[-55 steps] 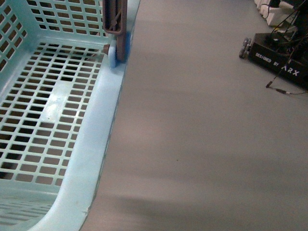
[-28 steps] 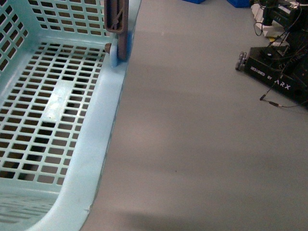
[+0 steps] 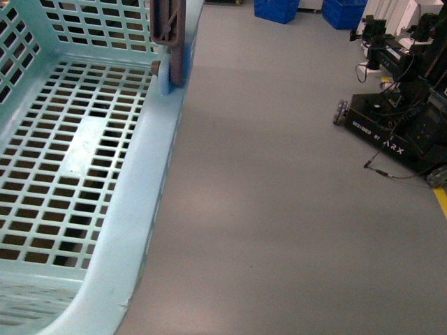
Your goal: Pick mango and avocado into basket
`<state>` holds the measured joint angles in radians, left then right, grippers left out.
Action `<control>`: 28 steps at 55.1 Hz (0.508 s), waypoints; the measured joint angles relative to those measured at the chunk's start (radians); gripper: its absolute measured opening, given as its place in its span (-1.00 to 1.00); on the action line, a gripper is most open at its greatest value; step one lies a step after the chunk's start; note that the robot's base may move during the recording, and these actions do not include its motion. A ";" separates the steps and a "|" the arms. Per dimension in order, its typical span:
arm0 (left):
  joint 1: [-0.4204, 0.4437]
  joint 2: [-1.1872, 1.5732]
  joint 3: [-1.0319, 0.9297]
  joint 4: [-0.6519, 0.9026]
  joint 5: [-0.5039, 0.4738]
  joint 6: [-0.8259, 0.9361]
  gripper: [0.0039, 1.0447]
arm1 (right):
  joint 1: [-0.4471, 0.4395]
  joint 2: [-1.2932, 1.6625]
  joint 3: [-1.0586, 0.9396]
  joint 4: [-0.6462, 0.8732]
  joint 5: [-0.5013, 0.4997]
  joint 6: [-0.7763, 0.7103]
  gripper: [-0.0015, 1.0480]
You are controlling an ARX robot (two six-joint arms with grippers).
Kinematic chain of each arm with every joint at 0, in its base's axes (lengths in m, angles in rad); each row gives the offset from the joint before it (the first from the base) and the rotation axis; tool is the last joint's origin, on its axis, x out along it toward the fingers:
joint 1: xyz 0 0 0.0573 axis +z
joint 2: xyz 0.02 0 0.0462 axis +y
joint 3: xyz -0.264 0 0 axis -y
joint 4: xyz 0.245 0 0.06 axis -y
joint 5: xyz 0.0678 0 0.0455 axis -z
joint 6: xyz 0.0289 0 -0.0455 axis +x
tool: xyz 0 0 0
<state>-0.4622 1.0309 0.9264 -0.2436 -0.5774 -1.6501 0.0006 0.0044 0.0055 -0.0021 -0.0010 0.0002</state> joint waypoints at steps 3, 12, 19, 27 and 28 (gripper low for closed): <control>0.000 0.000 0.000 0.000 0.000 0.000 -0.77 | 0.000 0.000 0.000 0.000 0.000 0.000 0.85; 0.000 -0.002 0.002 0.000 -0.003 0.000 -0.77 | 0.000 0.000 0.000 0.000 0.000 0.000 0.85; 0.000 -0.002 0.002 0.000 -0.002 0.000 -0.77 | 0.000 0.000 0.000 0.000 0.000 0.000 0.85; 0.000 -0.002 0.002 0.000 -0.002 0.000 -0.77 | 0.000 0.000 0.000 0.000 0.000 0.000 0.85; 0.000 -0.002 0.002 0.000 -0.002 0.000 -0.77 | 0.000 0.000 0.000 0.000 0.000 0.000 0.85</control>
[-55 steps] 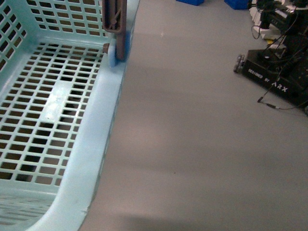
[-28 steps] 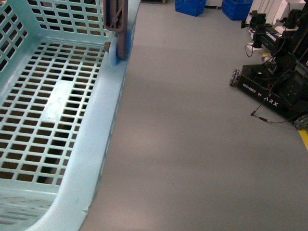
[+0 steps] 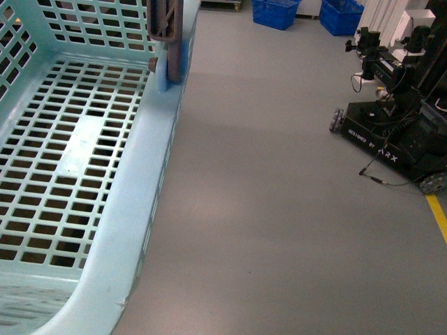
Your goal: Pick mango and avocado into basket
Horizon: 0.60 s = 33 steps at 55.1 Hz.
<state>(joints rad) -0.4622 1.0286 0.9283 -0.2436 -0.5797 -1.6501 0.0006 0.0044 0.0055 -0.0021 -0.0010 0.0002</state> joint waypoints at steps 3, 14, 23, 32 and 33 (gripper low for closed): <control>0.000 0.000 0.000 0.000 0.000 0.000 -0.77 | 0.000 0.000 0.000 0.000 0.000 0.000 0.85; 0.000 0.000 0.000 0.000 0.000 0.000 -0.77 | 0.000 0.000 0.000 0.000 0.000 0.000 0.85; -0.002 0.000 0.000 0.000 0.003 0.000 -0.77 | 0.000 0.000 0.000 0.000 0.004 0.000 0.85; -0.008 0.003 0.000 0.000 0.023 -0.008 -0.77 | 0.000 0.000 0.000 0.000 0.005 0.000 0.85; -0.008 0.003 0.000 0.000 0.022 -0.008 -0.77 | 0.000 0.000 0.000 0.000 0.005 0.000 0.85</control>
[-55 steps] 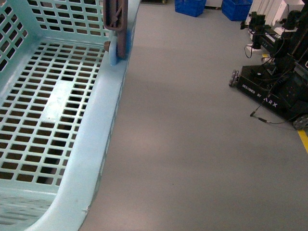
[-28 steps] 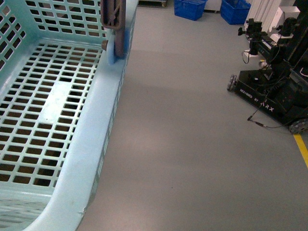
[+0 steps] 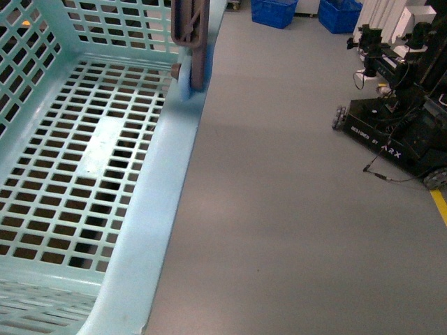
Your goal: Pick mango and avocado into basket
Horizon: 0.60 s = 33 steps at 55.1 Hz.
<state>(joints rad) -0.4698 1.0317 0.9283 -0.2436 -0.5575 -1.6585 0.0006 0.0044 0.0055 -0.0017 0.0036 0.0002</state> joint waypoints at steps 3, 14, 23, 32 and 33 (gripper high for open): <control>0.000 0.000 0.000 0.000 -0.002 0.002 -0.77 | 0.000 0.000 0.000 0.000 -0.001 0.000 0.85; 0.005 0.000 0.000 0.000 -0.024 0.010 -0.77 | 0.000 0.000 0.000 0.000 -0.002 0.000 0.85; 0.006 0.000 0.000 0.000 -0.023 0.010 -0.77 | 0.000 0.000 0.000 -0.001 -0.002 0.000 0.85; 0.005 0.000 0.000 -0.001 -0.017 0.008 -0.77 | 0.000 0.000 0.000 0.000 -0.002 0.000 0.85; 0.005 0.000 0.000 -0.001 -0.017 0.008 -0.77 | 0.000 0.000 0.000 0.000 -0.002 0.000 0.85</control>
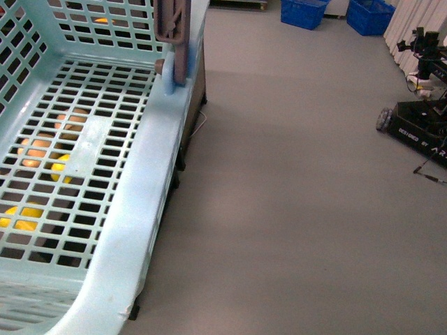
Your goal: Pick mango and avocado into basket
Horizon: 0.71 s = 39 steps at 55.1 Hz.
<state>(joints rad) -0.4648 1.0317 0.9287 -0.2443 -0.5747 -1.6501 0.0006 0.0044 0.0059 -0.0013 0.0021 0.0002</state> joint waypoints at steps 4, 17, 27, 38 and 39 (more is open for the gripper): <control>0.000 0.001 -0.001 0.000 -0.001 0.000 -0.77 | 0.000 0.002 0.002 0.000 0.000 0.000 0.85; 0.000 0.000 -0.001 0.000 -0.003 0.000 -0.77 | 0.000 0.000 0.000 -0.001 -0.002 0.000 0.85; 0.000 -0.002 0.000 0.000 -0.003 0.000 -0.77 | 0.000 0.000 0.000 -0.001 -0.002 0.000 0.85; 0.000 -0.003 0.000 0.000 -0.005 0.001 -0.77 | 0.000 0.000 0.000 0.000 0.000 0.000 0.85; 0.000 -0.003 0.000 0.000 -0.005 0.001 -0.77 | 0.000 0.000 0.000 -0.001 -0.001 0.000 0.85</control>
<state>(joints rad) -0.4648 1.0286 0.9283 -0.2443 -0.5797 -1.6489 0.0006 0.0044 0.0055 -0.0021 0.0010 0.0002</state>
